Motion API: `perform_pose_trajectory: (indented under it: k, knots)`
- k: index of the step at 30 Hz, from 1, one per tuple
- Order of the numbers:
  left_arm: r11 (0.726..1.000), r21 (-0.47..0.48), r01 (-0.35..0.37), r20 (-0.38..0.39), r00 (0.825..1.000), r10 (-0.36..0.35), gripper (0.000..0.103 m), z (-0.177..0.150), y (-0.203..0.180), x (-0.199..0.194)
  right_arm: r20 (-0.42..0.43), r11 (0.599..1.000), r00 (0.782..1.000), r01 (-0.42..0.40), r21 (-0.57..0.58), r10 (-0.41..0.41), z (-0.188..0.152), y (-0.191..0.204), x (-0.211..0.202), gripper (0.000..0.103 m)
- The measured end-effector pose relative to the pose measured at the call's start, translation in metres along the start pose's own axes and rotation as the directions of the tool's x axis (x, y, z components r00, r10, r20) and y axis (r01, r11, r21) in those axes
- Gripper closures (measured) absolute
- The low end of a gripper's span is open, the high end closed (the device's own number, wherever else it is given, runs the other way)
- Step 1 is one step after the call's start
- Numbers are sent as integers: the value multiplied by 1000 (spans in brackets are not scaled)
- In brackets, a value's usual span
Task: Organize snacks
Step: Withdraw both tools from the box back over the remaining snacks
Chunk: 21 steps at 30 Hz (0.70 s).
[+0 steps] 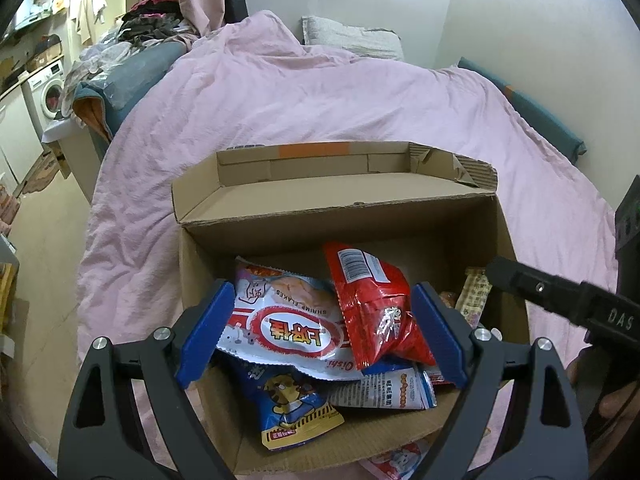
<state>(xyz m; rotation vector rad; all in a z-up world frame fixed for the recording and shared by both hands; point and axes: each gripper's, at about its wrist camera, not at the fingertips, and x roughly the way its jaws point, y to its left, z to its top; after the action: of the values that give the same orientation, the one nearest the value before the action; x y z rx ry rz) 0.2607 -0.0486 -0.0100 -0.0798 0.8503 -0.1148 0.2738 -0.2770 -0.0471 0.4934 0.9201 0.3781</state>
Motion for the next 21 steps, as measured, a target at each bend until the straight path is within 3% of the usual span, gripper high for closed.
perform_pose_trajectory:
  k: [7, 15, 21]
  knots:
    - [1000, -3, 6, 13, 1000, -6, 15, -4, 2, -12, 27, 1000, 1000, 6, 2, -6, -4, 2, -15, 16]
    - [999, 25, -45, 94, 995, 42, 15, -10, 3, -44, 91, 999, 996, 15, -47, -11, -16, 18, -45, 16]
    - [999, -22, -50, 146, 988, 52, 15, -22, 12, -73, 118, 991, 992, 56, -117, -42, -30, 32, -63, 7]
